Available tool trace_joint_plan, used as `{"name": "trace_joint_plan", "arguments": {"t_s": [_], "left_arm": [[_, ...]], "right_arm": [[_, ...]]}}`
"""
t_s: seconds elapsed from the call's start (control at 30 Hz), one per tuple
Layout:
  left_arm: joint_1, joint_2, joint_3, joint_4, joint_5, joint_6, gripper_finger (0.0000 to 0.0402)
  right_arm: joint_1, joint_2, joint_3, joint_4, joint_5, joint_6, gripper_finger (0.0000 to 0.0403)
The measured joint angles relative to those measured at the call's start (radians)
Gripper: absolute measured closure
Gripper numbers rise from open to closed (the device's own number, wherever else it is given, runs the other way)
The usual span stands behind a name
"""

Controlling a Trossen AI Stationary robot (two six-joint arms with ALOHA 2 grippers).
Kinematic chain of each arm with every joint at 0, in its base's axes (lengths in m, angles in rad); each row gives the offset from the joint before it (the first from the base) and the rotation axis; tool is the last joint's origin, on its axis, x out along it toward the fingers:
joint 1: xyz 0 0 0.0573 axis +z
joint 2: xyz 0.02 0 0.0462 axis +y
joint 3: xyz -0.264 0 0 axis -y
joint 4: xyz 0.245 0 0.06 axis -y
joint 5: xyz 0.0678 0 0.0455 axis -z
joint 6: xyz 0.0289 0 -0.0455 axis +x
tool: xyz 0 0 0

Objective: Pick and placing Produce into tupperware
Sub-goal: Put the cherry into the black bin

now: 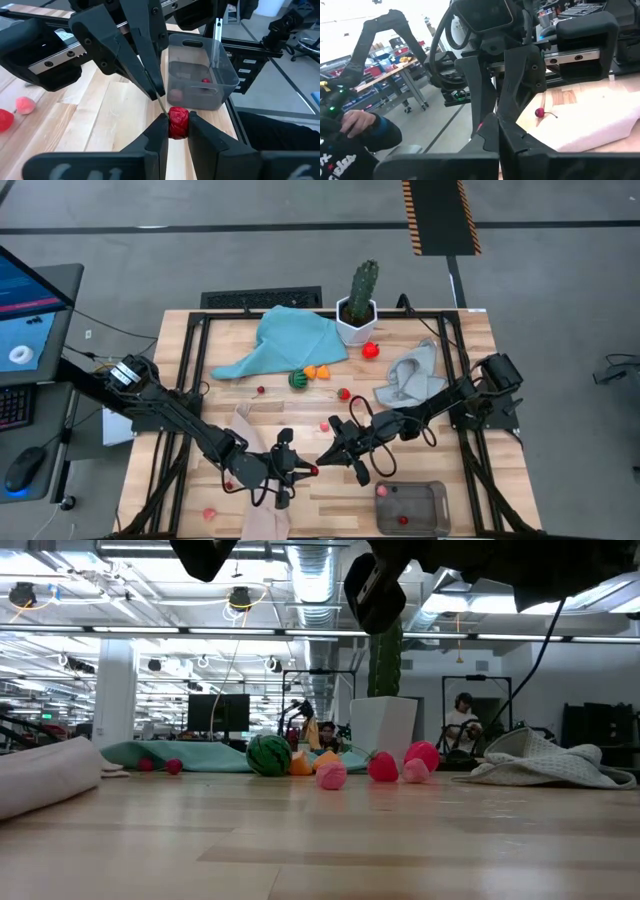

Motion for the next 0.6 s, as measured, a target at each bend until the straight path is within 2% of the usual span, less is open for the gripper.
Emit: {"name": "trace_joint_plan", "arguments": {"t_s": [0.2,0.4,0.6], "left_arm": [[0.000,0.000,0.000,0.000,0.000,0.000,0.0350],[-0.002,0.000,0.000,0.000,-0.001,-0.006,0.0350],[-0.021,0.000,0.000,0.000,-0.076,-0.016,0.0342]], "right_arm": [[0.000,0.000,0.000,-0.001,0.002,0.000,0.0375],[-0.001,0.000,0.000,-0.001,0.003,-0.009,0.0392],[-0.002,-0.001,0.000,-0.001,0.004,-0.003,0.0383]]}}
